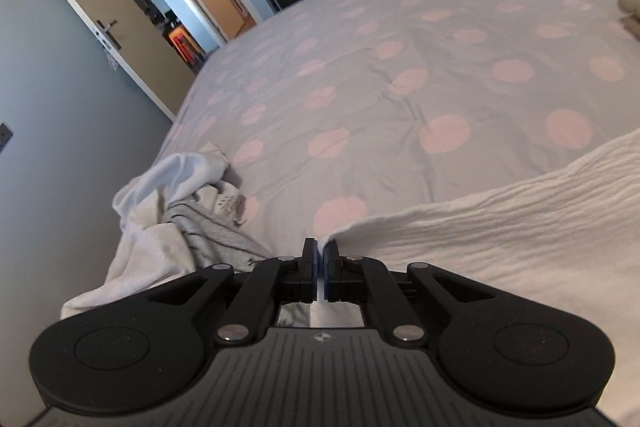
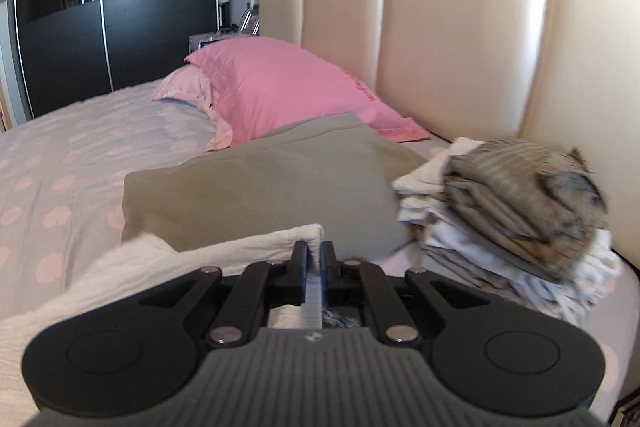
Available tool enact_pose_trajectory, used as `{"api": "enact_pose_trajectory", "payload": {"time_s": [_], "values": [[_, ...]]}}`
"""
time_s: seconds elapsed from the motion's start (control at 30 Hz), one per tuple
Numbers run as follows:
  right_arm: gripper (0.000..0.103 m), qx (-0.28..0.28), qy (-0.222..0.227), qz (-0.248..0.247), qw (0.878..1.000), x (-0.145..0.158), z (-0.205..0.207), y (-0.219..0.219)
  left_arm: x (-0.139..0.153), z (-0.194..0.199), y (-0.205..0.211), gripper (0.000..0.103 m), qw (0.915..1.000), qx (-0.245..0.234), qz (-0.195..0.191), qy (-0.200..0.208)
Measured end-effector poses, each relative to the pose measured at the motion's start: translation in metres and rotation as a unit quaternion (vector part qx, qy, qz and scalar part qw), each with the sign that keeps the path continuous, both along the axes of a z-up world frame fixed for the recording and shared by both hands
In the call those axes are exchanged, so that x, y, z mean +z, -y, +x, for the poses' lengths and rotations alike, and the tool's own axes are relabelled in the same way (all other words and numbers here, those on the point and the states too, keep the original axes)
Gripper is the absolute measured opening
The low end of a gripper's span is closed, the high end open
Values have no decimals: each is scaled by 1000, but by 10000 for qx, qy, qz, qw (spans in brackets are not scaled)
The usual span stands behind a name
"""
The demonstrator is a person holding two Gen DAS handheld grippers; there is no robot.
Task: Fold clothes
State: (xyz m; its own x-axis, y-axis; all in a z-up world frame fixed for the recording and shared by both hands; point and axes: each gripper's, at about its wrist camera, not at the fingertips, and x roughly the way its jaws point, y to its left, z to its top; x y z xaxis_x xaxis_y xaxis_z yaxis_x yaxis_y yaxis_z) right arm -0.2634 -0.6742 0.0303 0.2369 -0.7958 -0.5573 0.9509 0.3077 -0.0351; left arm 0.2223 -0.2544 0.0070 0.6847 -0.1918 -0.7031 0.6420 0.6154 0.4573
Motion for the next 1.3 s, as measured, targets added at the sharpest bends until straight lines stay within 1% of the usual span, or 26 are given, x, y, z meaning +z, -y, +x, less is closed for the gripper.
{"api": "enact_pose_trajectory", "payload": {"time_s": [0.07,0.23,0.37,0.4,0.43,0.47,0.5,0.53,0.57,0.6,0.73,0.93,1.03,1.07,1.1,1.2,1.3], "values": [[7,-58,-113,95,9999,-14,13,12,-17,10,13,1,9996,1,126,-252],[7,-151,-316,335,9988,-46,31,31,-56,21,30,2,9976,-83,400,-564],[10,-40,-434,429,9981,-54,37,34,-75,26,29,9,9959,-130,479,-762],[12,-47,-445,409,9982,-53,37,33,-78,27,27,16,9956,-129,473,-798],[15,-64,-456,374,9982,-52,37,32,-78,28,23,19,9956,-128,446,-815],[22,-81,-466,339,9983,-50,36,30,-76,27,18,24,9958,-124,397,-810],[34,-98,-477,304,9984,-49,36,29,-73,26,13,29,9961,-119,345,-802],[38,-128,-491,254,9984,-46,36,27,-69,27,15,31,9962,-132,295,-810],[40,-136,-487,221,9985,-43,35,24,-64,26,17,35,9962,-171,239,-821],[40,-132,-476,198,9986,-40,35,20,-58,23,10,39,9963,-220,174,-818],[40,43,-414,308,9987,-27,38,-2,-37,9,-13,40,9959,-430,46,-795],[41,578,-391,579,9959,-12,49,-49,-25,-23,-50,43,9938,-818,50,-746],[45,920,-324,896,9912,-11,48,-78,-30,-43,-66,46,9899,-1196,177,-736],[46,1023,-386,1018,9888,-14,48,-87,-33,-49,-71,51,9891,-1279,219,-703],[46,1117,-468,1137,9861,-18,47,-96,-37,-53,-74,52,9885,-1322,251,-690],[46,1261,-714,1486,9782,-33,47,-116,-50,-58,-77,52,9882,-1322,280,-726],[46,1228,-768,1866,9717,-47,47,-125,-63,-60,-74,52,9885,-1284,130,-787]]}}
